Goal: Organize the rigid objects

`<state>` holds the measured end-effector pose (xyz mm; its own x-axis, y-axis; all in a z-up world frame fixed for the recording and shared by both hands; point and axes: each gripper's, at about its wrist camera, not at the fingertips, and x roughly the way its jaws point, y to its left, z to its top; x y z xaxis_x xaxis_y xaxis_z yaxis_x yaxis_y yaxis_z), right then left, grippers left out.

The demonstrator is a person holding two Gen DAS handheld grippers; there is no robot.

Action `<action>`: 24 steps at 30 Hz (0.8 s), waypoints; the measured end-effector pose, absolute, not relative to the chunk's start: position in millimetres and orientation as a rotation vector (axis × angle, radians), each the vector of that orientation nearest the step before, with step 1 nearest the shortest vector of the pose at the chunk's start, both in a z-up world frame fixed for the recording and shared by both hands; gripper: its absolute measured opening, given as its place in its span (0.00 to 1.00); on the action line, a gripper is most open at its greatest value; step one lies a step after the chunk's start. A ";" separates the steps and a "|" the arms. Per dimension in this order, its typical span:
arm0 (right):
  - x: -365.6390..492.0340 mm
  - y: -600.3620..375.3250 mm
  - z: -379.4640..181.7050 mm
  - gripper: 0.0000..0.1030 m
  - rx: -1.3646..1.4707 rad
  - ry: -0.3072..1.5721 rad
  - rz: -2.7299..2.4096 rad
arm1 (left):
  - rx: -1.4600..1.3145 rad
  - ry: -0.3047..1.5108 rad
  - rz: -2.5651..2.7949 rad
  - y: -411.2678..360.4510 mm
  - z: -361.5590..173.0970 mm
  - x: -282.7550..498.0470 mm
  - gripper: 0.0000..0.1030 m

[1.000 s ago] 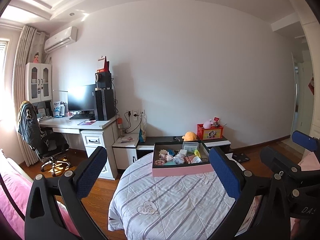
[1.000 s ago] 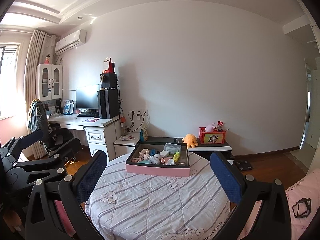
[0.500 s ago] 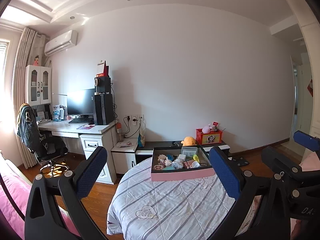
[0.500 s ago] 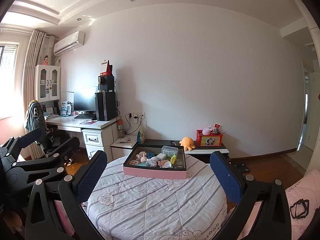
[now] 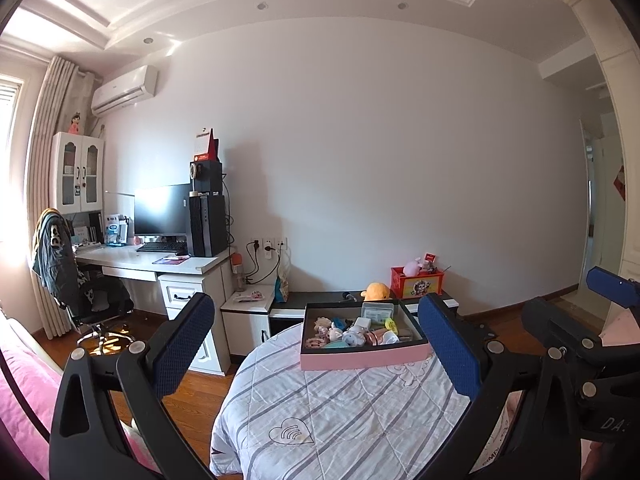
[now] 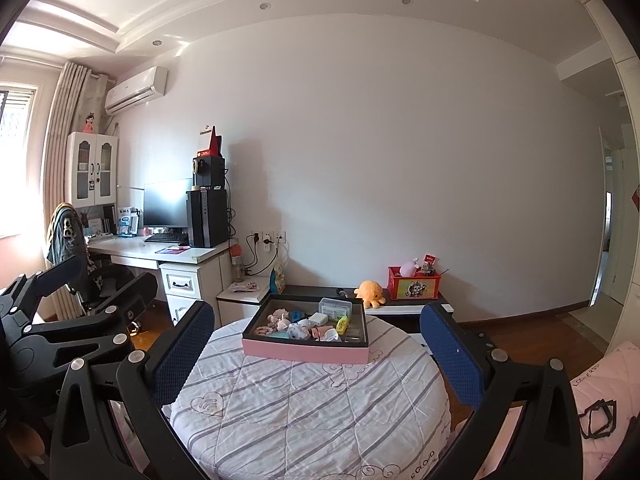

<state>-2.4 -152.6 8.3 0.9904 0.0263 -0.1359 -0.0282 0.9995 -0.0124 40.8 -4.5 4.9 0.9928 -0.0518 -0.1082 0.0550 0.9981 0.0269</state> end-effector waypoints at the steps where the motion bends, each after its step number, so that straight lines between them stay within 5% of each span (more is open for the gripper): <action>1: -2.3 -152.5 8.2 1.00 -0.014 0.137 0.028 | 0.029 0.105 -0.053 -4.5 4.6 40.6 1.00; 24: 2.2 -157.0 8.1 1.00 -0.009 0.149 0.030 | 0.039 0.112 -0.049 -1.6 2.0 39.8 1.00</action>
<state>2.2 -157.0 8.1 0.9884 0.0295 -0.1489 -0.0308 0.9995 -0.0068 39.8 -1.6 2.0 0.9925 -0.0462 -0.1128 0.0506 0.9981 0.0362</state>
